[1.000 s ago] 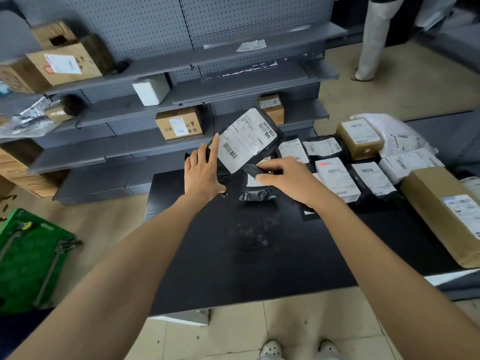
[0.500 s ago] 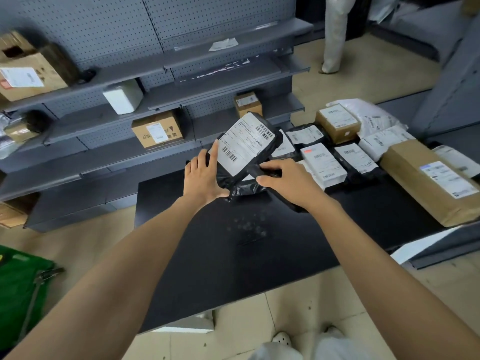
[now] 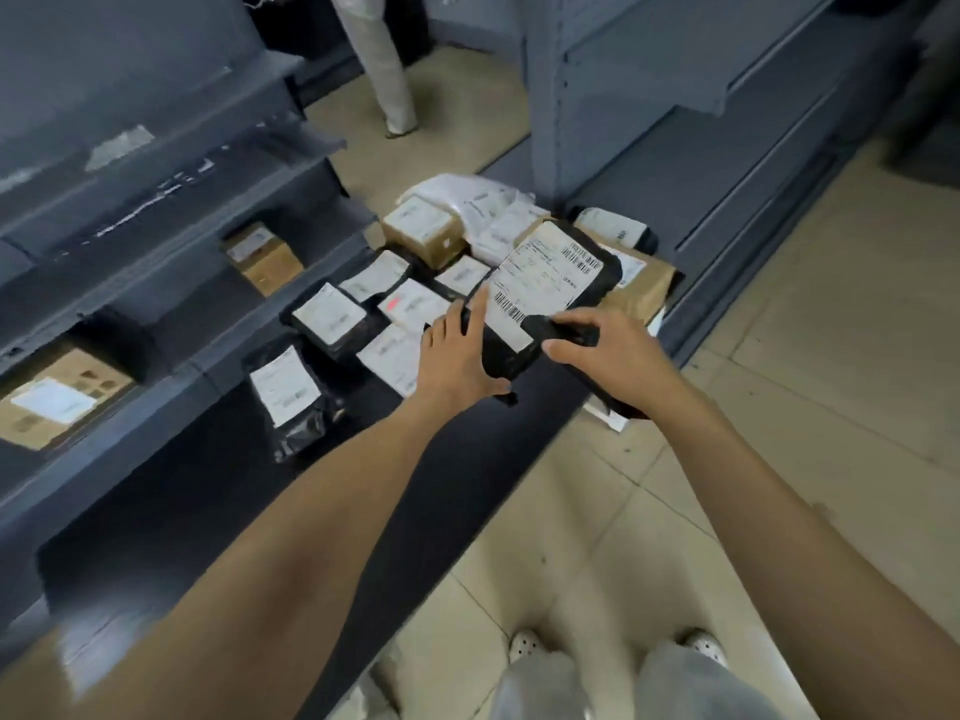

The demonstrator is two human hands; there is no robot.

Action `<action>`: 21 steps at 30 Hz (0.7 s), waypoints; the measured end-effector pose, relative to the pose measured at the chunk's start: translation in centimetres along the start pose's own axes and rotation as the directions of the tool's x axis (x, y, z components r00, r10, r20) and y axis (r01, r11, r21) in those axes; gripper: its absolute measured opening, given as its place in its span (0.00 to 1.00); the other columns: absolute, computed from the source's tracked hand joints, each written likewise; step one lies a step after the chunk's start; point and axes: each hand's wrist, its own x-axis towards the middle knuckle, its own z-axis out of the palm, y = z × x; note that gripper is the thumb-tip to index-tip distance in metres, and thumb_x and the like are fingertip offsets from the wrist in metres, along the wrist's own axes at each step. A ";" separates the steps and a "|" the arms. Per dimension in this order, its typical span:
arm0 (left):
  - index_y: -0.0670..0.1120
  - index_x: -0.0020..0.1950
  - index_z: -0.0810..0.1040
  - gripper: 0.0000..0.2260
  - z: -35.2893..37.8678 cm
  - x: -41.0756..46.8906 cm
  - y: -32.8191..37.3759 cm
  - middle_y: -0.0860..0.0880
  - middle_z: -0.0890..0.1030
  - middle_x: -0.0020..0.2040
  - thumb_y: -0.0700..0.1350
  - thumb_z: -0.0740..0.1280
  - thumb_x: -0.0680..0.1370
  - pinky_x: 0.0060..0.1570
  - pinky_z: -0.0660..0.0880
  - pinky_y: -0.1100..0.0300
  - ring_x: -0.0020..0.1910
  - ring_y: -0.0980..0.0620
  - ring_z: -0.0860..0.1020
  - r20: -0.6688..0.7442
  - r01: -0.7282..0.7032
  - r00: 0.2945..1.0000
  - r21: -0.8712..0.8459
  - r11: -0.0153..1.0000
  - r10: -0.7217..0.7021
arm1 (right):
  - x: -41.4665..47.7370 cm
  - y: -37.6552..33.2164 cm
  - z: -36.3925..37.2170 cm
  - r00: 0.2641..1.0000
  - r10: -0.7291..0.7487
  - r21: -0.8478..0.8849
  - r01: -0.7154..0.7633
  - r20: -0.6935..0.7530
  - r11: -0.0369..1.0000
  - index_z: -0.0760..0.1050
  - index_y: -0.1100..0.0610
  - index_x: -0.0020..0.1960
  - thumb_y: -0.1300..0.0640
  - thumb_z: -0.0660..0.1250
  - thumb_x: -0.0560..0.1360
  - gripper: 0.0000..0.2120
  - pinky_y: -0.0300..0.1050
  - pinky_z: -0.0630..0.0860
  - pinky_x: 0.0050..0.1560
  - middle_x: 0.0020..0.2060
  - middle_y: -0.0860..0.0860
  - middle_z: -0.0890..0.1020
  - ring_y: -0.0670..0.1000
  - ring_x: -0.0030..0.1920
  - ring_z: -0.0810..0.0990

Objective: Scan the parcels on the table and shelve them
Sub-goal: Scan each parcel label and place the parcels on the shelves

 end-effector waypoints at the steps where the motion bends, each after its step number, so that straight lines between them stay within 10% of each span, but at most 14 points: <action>1: 0.53 0.81 0.40 0.60 0.7 1.0 2.4 0.41 0.56 0.78 0.62 0.78 0.63 0.73 0.58 0.44 0.75 0.38 0.59 0.021 -0.055 0.998 0.014 0.998 0.055 | -0.6 1.6 -1.8 0.999 0.032 0.006 -0.032 -0.043 0.999 0.78 0.45 0.66 0.45 0.69 0.76 0.19 0.51 0.72 0.64 0.60 0.40 0.80 0.46 0.62 0.75; 21: 0.55 0.80 0.38 0.61 10.8 11.7 54.8 0.43 0.59 0.75 0.60 0.78 0.61 0.72 0.58 0.45 0.71 0.41 0.63 0.135 -0.597 0.786 -0.091 0.797 0.604 | -12.5 32.3 -38.9 0.773 0.400 0.129 -0.389 -0.492 0.912 0.78 0.47 0.66 0.48 0.70 0.76 0.19 0.53 0.72 0.64 0.62 0.47 0.81 0.53 0.62 0.77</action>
